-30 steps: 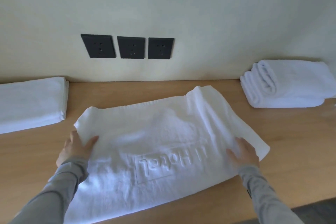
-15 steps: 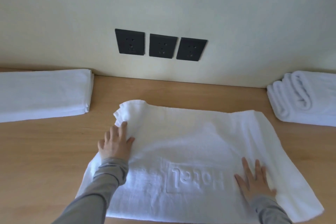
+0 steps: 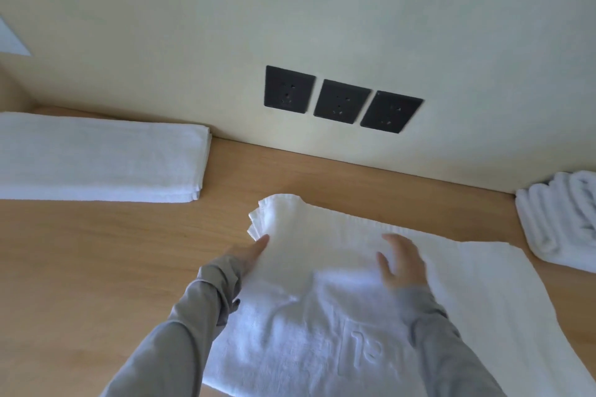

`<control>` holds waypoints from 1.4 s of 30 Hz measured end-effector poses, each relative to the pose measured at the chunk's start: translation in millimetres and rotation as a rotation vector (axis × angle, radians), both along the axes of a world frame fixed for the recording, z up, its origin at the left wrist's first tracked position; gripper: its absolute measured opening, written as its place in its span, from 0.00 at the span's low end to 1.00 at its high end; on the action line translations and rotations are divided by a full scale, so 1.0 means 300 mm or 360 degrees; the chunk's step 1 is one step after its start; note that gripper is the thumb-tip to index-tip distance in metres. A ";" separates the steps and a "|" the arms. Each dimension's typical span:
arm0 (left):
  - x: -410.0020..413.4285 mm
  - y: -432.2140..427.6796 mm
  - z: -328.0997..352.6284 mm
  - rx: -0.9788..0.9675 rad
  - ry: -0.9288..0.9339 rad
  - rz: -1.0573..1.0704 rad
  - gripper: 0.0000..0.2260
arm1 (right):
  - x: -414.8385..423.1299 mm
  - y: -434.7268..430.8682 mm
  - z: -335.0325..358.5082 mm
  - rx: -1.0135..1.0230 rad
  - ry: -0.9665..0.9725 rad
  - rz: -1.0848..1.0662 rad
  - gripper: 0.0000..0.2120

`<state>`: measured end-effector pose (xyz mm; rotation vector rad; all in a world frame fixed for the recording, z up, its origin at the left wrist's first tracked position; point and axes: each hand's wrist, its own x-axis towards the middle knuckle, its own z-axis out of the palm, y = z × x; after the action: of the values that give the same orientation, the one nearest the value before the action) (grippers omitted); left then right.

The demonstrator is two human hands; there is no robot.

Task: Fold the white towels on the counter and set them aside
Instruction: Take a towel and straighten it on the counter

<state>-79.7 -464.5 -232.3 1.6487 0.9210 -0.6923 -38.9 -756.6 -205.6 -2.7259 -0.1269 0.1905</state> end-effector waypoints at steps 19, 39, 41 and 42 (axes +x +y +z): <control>-0.159 -0.060 -0.115 0.1386 -0.0423 -0.0116 0.42 | 0.276 0.595 -0.121 -0.0210 0.0264 0.0854 0.23; 0.176 0.055 -0.115 0.0609 -0.0669 0.0710 0.09 | 0.375 0.785 -0.153 0.0399 0.0307 0.1030 0.02; 0.175 0.061 -0.119 0.0584 -0.0645 0.0649 0.12 | 0.370 0.785 -0.179 0.0295 0.0341 0.1025 0.03; 0.176 0.064 -0.123 0.0586 -0.0625 0.0608 0.14 | 0.370 0.784 -0.190 0.0266 0.0345 0.1006 0.03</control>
<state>-26.8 -445.3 -269.2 1.7701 1.0709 0.0694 72.2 -521.4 -262.6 -2.3945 -0.8949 0.6158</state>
